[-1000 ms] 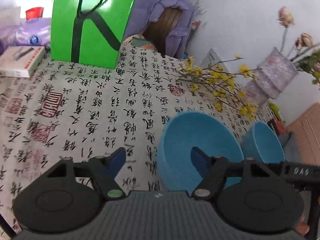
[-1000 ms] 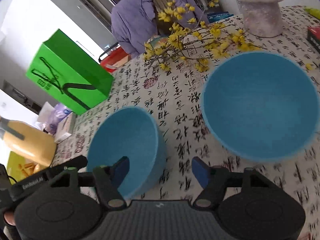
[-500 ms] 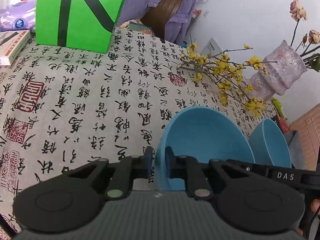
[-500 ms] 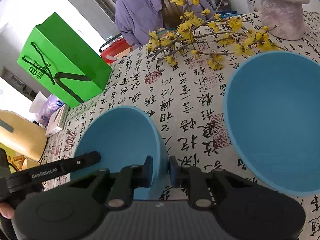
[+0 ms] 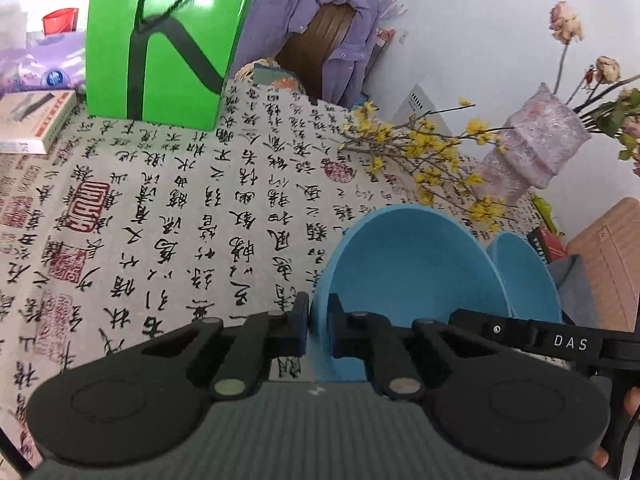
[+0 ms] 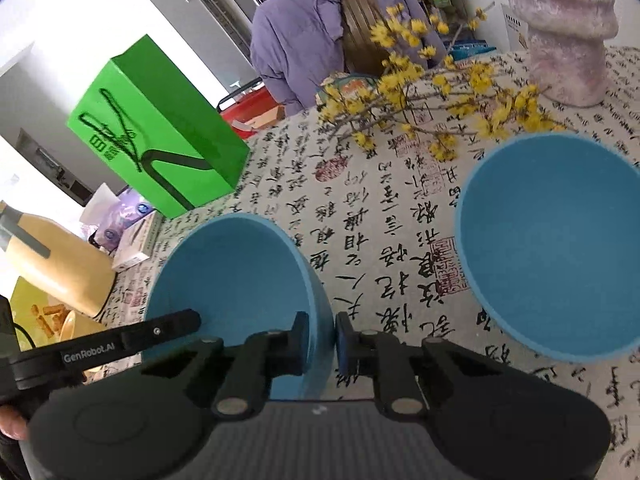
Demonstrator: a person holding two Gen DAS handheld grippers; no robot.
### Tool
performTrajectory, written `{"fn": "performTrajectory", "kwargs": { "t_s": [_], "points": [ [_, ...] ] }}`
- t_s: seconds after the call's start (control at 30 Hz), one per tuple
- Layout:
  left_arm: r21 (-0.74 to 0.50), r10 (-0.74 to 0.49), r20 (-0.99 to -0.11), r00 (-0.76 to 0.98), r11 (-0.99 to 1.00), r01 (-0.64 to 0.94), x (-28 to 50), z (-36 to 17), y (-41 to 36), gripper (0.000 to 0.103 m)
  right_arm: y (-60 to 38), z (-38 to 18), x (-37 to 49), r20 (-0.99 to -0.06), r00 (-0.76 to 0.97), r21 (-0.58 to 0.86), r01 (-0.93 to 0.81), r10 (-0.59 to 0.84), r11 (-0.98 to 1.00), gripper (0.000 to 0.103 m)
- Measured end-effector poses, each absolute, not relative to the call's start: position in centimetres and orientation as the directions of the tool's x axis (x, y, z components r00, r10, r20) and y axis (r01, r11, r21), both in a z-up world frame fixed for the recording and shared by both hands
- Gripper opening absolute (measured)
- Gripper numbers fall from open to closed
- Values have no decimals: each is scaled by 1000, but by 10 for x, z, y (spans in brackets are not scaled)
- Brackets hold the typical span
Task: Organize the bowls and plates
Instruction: 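Lift the second blue bowl and carry it over the placed bowl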
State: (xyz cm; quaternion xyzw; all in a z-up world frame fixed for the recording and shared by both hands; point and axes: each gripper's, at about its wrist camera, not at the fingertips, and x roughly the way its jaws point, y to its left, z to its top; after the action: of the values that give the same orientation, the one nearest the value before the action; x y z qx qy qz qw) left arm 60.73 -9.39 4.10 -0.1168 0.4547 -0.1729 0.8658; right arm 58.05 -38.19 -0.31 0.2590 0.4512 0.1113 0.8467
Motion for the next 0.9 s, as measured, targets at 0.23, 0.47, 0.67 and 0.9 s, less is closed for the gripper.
{"fn": "performTrajectory", "kwargs": {
  "t_s": [0.23,0.47,0.67,0.9],
  "points": [
    [-344,-404,-722,562,914,215,566,76,-95,10,-384,32,543,-680,600,538,20,420,843,13],
    [-355,-429,-694,578,903,243,518,108,-99,10,-389,71,493,-653,639,524,-4,405,851,13],
    [-368,-450,-681,577,892,261,469,119,-107,10,-401,80,440,-642,647,532,-11,412,846,13],
    [-379,-473,-670,572,881,283,412,118,-117,10,-412,79,378,-636,654,535,-8,409,845,13]
  ]
}}
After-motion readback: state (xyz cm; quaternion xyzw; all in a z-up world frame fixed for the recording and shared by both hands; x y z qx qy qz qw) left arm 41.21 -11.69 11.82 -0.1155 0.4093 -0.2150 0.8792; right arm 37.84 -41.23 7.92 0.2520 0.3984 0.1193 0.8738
